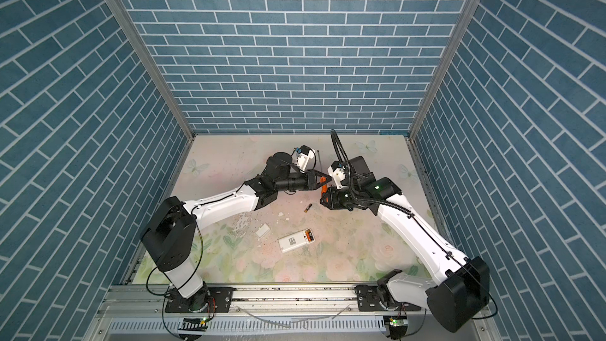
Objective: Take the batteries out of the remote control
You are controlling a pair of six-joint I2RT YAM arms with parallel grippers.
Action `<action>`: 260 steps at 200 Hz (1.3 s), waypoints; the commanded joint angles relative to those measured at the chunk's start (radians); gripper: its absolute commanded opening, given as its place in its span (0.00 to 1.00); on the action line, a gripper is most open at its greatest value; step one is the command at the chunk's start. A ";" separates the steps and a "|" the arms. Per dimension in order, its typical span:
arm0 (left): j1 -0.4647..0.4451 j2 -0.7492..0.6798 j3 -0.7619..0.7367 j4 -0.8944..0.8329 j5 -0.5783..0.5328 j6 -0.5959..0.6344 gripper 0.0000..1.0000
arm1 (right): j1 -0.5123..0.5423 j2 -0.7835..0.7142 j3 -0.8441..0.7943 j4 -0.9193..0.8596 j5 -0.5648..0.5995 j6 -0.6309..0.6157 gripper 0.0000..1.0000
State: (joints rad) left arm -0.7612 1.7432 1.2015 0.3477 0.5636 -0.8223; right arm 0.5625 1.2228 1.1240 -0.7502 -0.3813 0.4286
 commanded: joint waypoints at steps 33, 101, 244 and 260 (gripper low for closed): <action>0.013 0.003 -0.030 0.045 -0.027 -0.017 0.00 | 0.004 -0.057 0.032 0.049 0.025 -0.019 0.00; 0.078 0.007 -0.103 0.270 -0.086 -0.208 0.00 | 0.010 -0.218 -0.113 0.280 0.174 0.122 0.48; 0.095 0.000 0.002 0.415 -0.168 -0.450 0.00 | 0.148 -0.212 -0.335 0.892 0.458 0.194 0.60; 0.093 -0.005 -0.006 0.428 -0.166 -0.462 0.00 | 0.148 -0.203 -0.333 0.917 0.459 0.187 0.59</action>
State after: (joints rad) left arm -0.6662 1.7531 1.1797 0.7120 0.3931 -1.2530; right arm 0.7067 1.0119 0.8112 0.0448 0.0479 0.6060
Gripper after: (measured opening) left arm 0.248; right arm 0.595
